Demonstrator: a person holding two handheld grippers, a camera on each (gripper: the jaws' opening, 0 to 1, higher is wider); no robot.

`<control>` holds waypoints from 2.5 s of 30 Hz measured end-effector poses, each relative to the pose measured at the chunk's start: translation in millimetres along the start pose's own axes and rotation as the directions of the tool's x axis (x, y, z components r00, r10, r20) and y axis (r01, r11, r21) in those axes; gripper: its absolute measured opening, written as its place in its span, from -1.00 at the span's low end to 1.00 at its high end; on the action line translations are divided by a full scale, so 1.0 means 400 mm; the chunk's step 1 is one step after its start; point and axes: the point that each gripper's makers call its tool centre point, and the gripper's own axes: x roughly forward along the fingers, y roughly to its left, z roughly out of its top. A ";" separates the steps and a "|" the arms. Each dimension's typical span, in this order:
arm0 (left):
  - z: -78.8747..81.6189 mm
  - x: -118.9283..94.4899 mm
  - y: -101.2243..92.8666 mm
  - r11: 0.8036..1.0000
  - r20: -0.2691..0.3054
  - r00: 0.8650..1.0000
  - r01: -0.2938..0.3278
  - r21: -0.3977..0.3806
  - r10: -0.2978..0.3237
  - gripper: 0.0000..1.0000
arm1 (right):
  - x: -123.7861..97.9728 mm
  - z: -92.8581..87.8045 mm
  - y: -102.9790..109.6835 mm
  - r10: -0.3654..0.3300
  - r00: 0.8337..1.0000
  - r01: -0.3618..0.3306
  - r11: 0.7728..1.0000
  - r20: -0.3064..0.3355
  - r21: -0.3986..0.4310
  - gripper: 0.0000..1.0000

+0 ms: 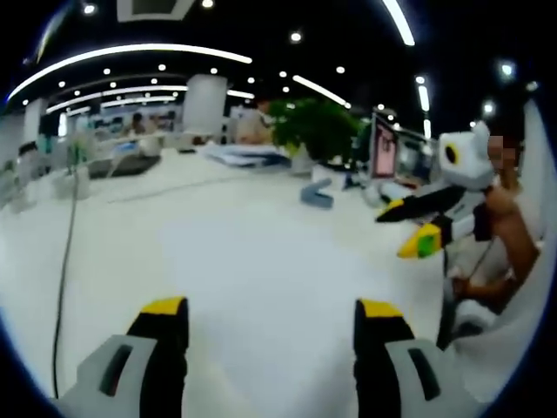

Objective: Pick up the paper insert the paper into the punch align the paper edges press the punch to punch holes

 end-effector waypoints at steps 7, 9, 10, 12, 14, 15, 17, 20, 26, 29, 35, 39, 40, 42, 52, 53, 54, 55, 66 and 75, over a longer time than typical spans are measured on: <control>0.000 0.015 0.001 0.999 0.031 0.999 0.039 0.035 -0.040 0.54 | 0.005 0.003 0.001 -0.012 1.000 0.012 1.000 -0.005 0.001 0.11; -0.001 0.017 -0.001 0.998 0.041 0.998 0.056 0.040 -0.058 0.55 | 0.007 0.003 0.002 -0.015 1.000 0.015 1.000 -0.007 0.001 0.11; -0.001 0.019 -0.001 0.997 0.048 0.997 0.063 0.037 -0.065 0.55 | 0.009 0.002 0.002 -0.018 1.000 0.018 1.000 -0.010 0.003 0.11; -0.004 0.023 0.002 0.997 0.059 0.996 0.072 0.035 -0.074 0.54 | 0.012 0.001 0.002 -0.021 1.000 0.021 1.000 -0.012 0.005 0.11; -0.007 0.027 -0.001 0.995 0.065 0.994 0.081 0.051 -0.085 0.54 | 0.016 0.000 0.003 -0.021 1.000 0.021 1.000 -0.014 0.007 0.11; -0.006 0.027 -0.003 0.995 0.071 0.993 0.092 0.044 -0.095 0.54 | 0.019 0.000 0.003 -0.021 1.000 0.021 1.000 -0.015 0.006 0.11; -0.004 0.028 -0.006 0.994 0.084 0.991 0.104 0.035 -0.107 0.54 | 0.023 0.000 0.001 -0.024 1.000 0.024 1.000 -0.016 0.009 0.11; -0.003 0.028 -0.015 0.991 0.094 0.988 0.121 0.049 -0.126 0.55 | 0.029 0.001 -0.001 -0.027 1.000 0.027 1.000 -0.016 0.014 0.11; -0.019 0.037 -0.043 0.978 0.072 0.983 0.159 0.137 -0.170 0.57 | 0.036 0.001 -0.003 -0.025 1.000 0.026 1.000 -0.019 0.011 0.11; -0.028 0.044 -0.040 0.979 0.065 0.983 0.161 0.127 -0.170 0.57 | 0.036 0.002 -0.007 -0.031 0.999 0.031 0.999 -0.016 0.009 0.11; -0.038 0.049 -0.032 0.978 0.051 0.988 0.140 0.152 -0.149 0.57 | 0.037 -0.005 -0.016 -0.036 0.999 0.037 0.999 -0.021 0.024 0.11; -0.039 0.049 -0.034 0.977 0.058 0.987 0.137 0.161 -0.148 0.56 | 0.047 -0.011 -0.018 -0.041 0.999 0.042 0.999 -0.025 0.029 0.11; -0.041 0.051 -0.034 0.975 0.058 0.989 0.127 0.181 -0.140 0.56 | 0.054 -0.014 -0.017 -0.043 0.999 0.043 0.999 -0.029 0.029 0.11; -0.042 0.051 -0.040 0.971 0.059 0.988 0.130 0.200 -0.145 0.54 | 0.068 -0.018 -0.016 -0.050 0.998 0.051 0.998 -0.037 0.036 0.13; -0.029 0.046 -0.045 0.969 0.084 0.984 0.139 0.205 -0.159 0.54 | 0.132 -0.028 -0.021 -0.106 0.993 0.107 0.994 -0.058 0.026 0.15; -0.029 0.046 -0.045 0.969 0.085 0.984 0.140 0.205 -0.160 0.54 | 0.135 -0.027 -0.021 -0.109 0.992 0.111 0.994 -0.058 0.024 0.15; -0.029 0.045 -0.046 0.969 0.086 0.983 0.140 0.206 -0.161 0.54 | 0.138 -0.025 -0.022 -0.112 0.992 0.113 0.993 -0.056 0.024 0.15; -0.029 0.045 -0.046 0.968 0.086 0.983 0.141 0.206 -0.161 0.54 | 0.142 -0.024 -0.024 -0.114 0.992 0.116 0.993 -0.058 0.027 0.16; -0.035 0.045 -0.048 0.969 0.089 0.983 0.138 0.204 -0.159 0.54 | 0.158 -0.033 -0.031 -0.156 0.986 0.159 0.986 -0.063 0.041 0.21; -0.038 0.047 -0.045 0.971 0.090 0.984 0.132 0.201 -0.152 0.52 | 0.160 -0.027 -0.018 -0.184 0.981 0.188 0.980 -0.062 0.067 0.07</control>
